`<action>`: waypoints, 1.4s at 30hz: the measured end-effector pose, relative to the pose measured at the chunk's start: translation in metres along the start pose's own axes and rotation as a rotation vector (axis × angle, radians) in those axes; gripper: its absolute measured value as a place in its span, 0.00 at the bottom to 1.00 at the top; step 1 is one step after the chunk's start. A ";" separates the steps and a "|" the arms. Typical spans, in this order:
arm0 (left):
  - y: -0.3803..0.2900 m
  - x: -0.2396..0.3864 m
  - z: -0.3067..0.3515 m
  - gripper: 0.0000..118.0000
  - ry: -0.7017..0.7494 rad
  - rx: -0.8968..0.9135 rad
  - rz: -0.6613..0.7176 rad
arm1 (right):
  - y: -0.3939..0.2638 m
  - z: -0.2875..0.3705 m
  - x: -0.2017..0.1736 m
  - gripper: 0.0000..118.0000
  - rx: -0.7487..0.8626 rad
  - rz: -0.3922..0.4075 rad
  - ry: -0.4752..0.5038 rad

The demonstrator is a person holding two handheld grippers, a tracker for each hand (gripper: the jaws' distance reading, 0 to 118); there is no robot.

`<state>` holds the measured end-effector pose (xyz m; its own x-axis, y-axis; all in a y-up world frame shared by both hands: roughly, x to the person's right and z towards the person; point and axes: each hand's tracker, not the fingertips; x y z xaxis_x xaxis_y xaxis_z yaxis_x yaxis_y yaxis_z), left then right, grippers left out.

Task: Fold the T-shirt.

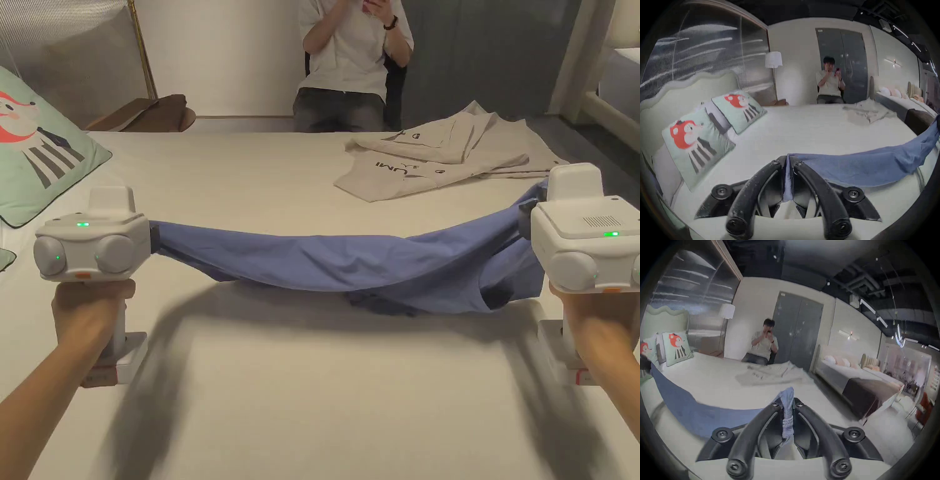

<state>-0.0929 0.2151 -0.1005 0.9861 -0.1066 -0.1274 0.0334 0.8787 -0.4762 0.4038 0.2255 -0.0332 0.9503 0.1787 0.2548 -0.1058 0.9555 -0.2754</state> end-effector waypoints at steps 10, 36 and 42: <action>-0.136 -0.049 0.061 0.01 -0.014 -0.219 0.058 | -0.102 0.076 0.030 0.06 -0.267 -0.130 0.107; -0.271 -0.115 0.233 0.01 -0.008 -0.426 0.125 | -0.220 0.259 0.071 0.06 -0.538 -0.146 0.136; -0.265 -0.104 0.229 0.21 0.011 -0.441 0.074 | -0.220 0.257 0.067 0.31 -0.579 -0.139 0.118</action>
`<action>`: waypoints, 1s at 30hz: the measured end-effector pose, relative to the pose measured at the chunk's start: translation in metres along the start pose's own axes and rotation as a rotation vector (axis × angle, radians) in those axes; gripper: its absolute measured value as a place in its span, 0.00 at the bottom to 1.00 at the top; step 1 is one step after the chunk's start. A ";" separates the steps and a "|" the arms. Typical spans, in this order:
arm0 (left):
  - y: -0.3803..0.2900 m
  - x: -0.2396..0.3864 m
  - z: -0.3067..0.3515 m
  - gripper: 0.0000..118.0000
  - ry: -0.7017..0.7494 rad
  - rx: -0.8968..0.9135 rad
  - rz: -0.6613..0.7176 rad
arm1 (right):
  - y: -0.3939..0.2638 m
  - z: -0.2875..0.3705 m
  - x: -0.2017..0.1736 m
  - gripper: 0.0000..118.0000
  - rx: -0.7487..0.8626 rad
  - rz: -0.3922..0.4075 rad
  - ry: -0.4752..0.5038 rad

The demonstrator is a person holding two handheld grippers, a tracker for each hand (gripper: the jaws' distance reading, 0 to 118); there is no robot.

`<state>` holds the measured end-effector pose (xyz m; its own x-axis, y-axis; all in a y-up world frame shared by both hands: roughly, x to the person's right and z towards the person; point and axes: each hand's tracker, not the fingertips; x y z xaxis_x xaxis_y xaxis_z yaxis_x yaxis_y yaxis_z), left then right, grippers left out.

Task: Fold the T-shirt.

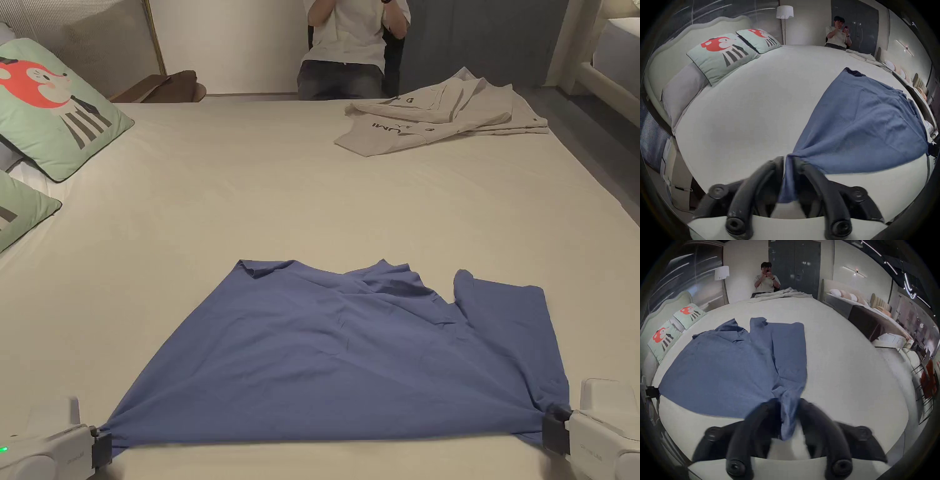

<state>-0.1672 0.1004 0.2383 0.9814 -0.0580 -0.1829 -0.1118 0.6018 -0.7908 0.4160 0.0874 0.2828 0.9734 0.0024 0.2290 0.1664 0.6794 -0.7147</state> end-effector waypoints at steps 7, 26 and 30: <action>0.037 0.021 0.039 0.92 -0.101 0.171 0.025 | 0.043 0.049 -0.021 0.85 0.237 -0.049 0.026; 0.095 0.135 0.129 0.55 -0.213 0.815 -0.064 | 0.111 0.133 -0.095 0.35 0.767 0.049 0.000; 0.097 0.143 0.122 0.01 -0.187 0.818 -0.116 | 0.112 0.128 -0.096 0.00 0.773 0.057 -0.010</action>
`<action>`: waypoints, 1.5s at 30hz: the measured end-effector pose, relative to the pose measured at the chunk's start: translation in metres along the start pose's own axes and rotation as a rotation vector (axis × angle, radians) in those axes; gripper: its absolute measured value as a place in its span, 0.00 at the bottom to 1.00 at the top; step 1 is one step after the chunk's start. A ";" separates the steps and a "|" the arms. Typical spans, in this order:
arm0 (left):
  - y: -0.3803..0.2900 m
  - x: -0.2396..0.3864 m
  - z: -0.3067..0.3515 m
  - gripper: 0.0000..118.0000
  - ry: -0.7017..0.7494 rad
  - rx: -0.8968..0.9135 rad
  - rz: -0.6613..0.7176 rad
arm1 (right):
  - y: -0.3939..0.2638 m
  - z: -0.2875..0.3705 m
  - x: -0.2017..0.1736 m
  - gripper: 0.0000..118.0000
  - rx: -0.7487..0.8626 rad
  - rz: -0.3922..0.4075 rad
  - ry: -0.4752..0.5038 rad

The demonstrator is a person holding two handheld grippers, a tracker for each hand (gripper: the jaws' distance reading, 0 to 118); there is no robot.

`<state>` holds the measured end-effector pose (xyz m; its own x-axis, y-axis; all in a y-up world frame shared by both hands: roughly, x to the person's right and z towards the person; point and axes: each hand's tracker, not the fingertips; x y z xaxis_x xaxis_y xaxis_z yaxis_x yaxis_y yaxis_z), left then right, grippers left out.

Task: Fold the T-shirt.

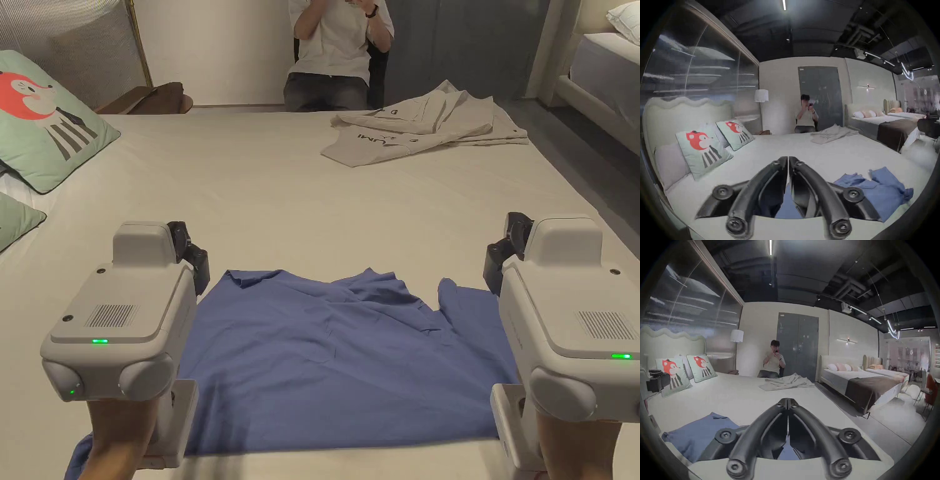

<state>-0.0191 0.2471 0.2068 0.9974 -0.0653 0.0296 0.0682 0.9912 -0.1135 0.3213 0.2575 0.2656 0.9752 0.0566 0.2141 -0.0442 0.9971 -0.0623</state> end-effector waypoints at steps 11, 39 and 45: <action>-0.004 -0.003 -0.051 0.00 -0.129 -0.175 0.030 | -0.002 -0.014 0.001 0.00 -0.001 0.015 0.000; -0.130 0.041 -0.312 0.55 -0.238 -0.796 -0.281 | -0.065 -0.125 0.021 0.00 -0.208 0.052 -0.055; -0.115 0.042 -0.296 0.03 -0.255 -0.718 -0.264 | -0.067 -0.122 0.022 0.00 -0.222 0.054 -0.048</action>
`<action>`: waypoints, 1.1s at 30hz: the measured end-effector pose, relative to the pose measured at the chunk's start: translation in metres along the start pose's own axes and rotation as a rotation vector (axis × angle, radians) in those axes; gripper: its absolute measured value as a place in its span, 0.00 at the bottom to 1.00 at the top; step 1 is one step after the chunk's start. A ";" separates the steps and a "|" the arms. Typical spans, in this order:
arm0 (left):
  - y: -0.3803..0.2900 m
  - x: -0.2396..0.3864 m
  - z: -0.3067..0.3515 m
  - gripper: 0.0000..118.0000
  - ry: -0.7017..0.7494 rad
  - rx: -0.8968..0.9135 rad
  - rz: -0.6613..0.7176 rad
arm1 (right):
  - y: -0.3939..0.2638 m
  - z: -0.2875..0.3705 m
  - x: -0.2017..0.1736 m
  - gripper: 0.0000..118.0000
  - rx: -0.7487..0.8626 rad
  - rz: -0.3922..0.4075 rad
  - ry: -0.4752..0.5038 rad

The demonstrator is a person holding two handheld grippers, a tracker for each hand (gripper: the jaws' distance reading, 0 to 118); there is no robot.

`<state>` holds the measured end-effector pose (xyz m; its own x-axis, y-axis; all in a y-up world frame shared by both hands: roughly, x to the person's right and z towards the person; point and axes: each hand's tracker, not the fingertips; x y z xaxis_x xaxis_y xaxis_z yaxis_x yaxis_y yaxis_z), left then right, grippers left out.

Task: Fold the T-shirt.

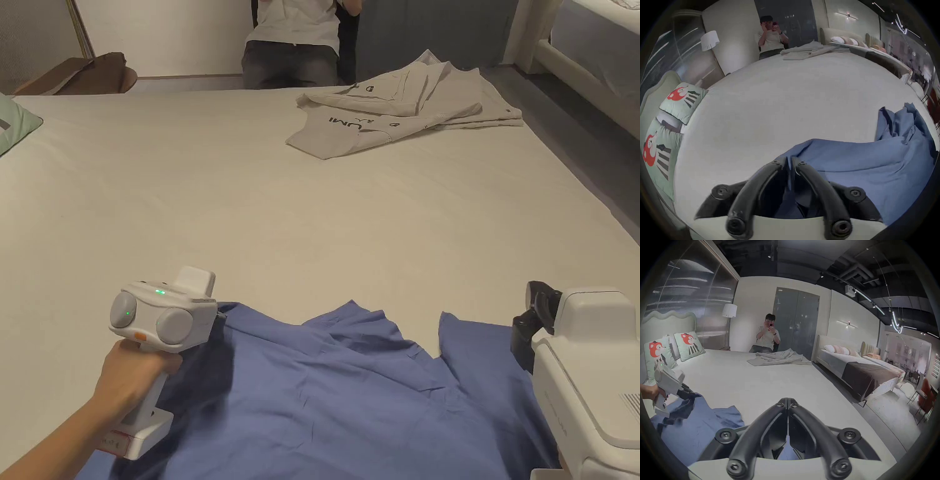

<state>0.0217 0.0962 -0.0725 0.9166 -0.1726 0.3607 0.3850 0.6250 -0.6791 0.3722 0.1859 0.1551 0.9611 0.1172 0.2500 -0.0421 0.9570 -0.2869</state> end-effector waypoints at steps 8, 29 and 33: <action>0.005 -0.011 0.031 0.00 -0.012 0.050 0.029 | 0.000 0.012 0.018 0.00 -0.040 -0.061 -0.002; 0.001 -0.005 0.098 0.00 -0.033 0.152 0.009 | -0.093 -0.056 0.058 0.69 -0.686 -0.224 -0.008; -0.001 -0.007 0.099 0.00 -0.037 0.153 0.023 | -0.099 -0.060 0.046 0.54 -0.681 -0.166 0.002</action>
<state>0.0047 0.1722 -0.0110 0.9194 -0.1304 0.3710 0.3400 0.7375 -0.5835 0.4374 0.0803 0.1398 0.9406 -0.0173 0.3390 0.2849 0.5832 -0.7608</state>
